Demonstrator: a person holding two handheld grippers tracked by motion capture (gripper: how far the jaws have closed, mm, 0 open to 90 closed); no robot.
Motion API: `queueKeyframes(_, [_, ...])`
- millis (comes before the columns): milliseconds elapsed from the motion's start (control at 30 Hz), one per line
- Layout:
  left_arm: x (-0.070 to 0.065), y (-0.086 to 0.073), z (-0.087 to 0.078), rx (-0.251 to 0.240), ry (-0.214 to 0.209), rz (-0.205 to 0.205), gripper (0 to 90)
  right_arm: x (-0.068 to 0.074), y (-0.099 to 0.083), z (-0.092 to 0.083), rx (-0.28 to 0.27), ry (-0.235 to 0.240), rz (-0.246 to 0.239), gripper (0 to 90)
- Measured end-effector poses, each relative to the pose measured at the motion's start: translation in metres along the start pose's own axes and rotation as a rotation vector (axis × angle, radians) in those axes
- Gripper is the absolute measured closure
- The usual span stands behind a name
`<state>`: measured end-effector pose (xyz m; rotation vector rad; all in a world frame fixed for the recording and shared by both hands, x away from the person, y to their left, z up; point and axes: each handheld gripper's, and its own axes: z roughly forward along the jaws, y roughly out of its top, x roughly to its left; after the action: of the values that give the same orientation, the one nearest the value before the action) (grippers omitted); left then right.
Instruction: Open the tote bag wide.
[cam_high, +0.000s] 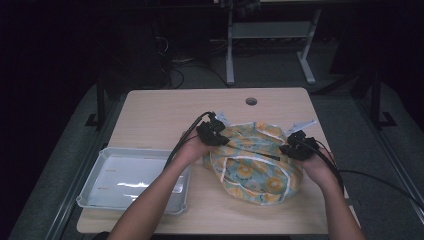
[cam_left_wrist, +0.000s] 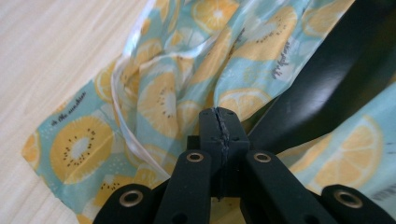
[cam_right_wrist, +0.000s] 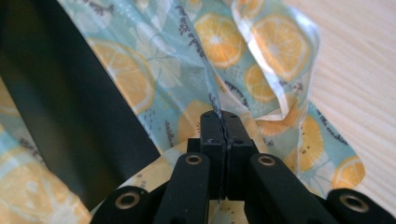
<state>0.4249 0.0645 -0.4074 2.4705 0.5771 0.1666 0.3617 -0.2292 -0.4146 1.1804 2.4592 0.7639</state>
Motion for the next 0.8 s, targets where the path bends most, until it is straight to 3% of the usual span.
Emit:
queueKeyframes(67, [0.002, -0.001, 0.003, 0.015, -0.003, -0.006, 90.0, 0.0, -0.001, 0.003, 0.016, -0.003, -0.004, 88.6])
queueKeyframes(300, [0.005, -0.007, 0.011, 0.03, -0.015, -0.034, 90.0, 0.003, -0.009, 0.012, 0.066, 0.05, 0.0, 89.2])
queueKeyframes(567, [0.001, -0.011, 0.012, 0.054, -0.044, -0.024, 90.0, 0.014, -0.022, 0.008, 0.101, 0.123, -0.008, 89.4])
queueKeyframes(800, [0.0, -0.015, 0.012, 0.059, -0.065, -0.019, 89.8, 0.021, -0.027, 0.005, 0.109, 0.145, -0.01, 86.5])
